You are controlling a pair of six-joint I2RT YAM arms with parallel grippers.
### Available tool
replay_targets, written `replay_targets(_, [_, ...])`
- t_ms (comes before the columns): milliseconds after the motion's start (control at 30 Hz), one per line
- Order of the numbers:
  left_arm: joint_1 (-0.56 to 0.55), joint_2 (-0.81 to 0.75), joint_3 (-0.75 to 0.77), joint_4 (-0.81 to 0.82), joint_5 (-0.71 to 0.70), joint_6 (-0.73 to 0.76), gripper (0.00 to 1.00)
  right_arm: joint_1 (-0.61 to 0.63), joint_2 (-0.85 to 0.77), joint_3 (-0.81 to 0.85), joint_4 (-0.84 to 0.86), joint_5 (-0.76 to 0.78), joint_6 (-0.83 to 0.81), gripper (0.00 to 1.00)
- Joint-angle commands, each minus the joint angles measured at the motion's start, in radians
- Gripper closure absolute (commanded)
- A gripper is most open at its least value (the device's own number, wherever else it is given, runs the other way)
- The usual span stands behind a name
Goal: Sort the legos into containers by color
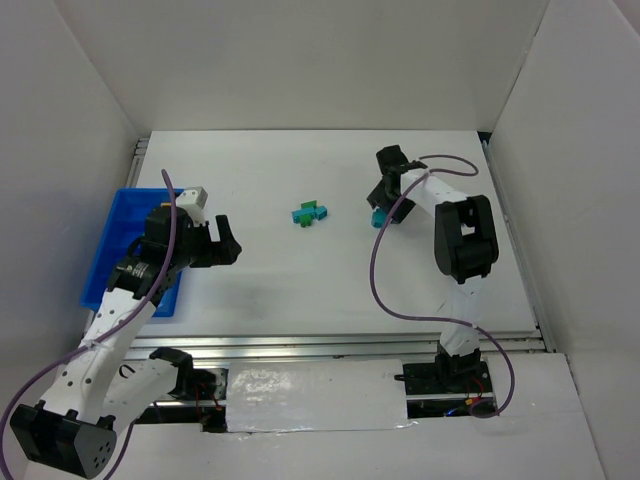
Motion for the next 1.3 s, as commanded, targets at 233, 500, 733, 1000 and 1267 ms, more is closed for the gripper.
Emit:
replay_targets(233, [-0.004, -0.011, 0.022, 0.021, -0.021, 0.02, 0.01, 0.038, 0.023, 0.055, -0.026, 0.024, -0.095, 0.68])
replay_targets(500, [-0.004, -0.003, 0.023, 0.027, 0.008, 0.02, 0.01, 0.079, -0.098, -0.09, 0.167, -0.128, -0.242, 1.0])
replay_targets(733, [-0.004, 0.001, 0.025, 0.108, 0.24, -0.148, 0.0, 0.49, -0.606, -0.506, 0.571, -0.152, -0.591, 1.0])
replay_targets(1000, [-0.011, -0.077, -0.076, 0.274, 0.518, -0.485, 0.01, 0.766, -0.802, -0.582, 0.684, -0.376, -0.732, 1.0])
replay_targets(1267, [-0.012, -0.199, -0.144, 0.26, 0.563, -0.578, 0.03, 0.835, -0.815, -0.525, 0.678, -0.326, -0.761, 1.0])
